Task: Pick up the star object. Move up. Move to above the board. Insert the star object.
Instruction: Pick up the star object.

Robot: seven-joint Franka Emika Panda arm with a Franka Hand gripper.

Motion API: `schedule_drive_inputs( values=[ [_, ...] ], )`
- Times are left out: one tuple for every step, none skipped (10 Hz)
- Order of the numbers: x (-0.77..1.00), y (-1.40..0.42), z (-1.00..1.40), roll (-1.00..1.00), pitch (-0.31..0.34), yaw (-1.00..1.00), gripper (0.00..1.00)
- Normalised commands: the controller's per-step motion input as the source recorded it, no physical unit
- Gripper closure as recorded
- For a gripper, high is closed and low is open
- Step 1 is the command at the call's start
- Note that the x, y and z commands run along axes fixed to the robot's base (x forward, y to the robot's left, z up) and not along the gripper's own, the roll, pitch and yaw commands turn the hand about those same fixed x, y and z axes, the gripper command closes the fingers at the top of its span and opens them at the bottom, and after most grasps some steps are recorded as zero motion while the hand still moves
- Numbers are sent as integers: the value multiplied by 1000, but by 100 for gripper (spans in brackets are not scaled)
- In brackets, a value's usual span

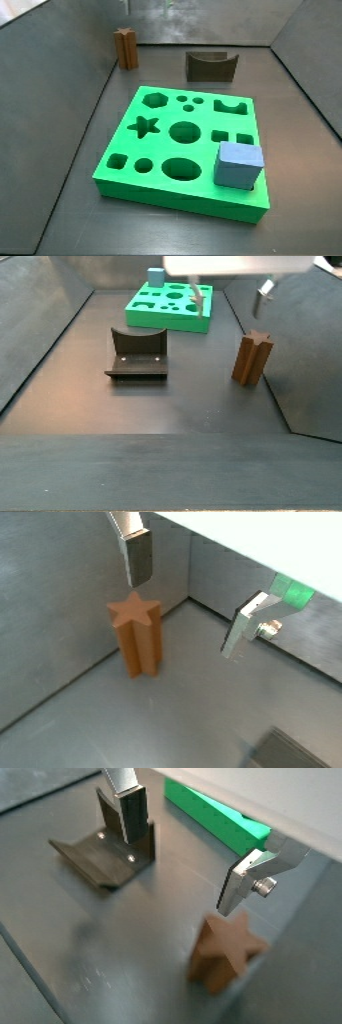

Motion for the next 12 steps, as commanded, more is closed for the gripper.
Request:
schedule_drive_inputs(
  values=[
    [-954,77,-209,127,0,-20,0],
    [-914,71,-246,116,0,-26,0],
    [-783,0,-343,77,-3,-26,0],
    [-466,0,-551,33,-113,0,0],
    [-234,0,-780,39,-100,0,0],
    [-54,0,-889,64,-20,40,0],
    [9,0,-1000,64,0,97,0],
    [223,3,-1000,0,0,106,0],
    [43,211,-140,-13,0,0,0],
    [0,0,0,0,0,0,0],
    [0,0,0,0,0,0,100],
    [0,0,0,0,0,0,100]
  ],
)
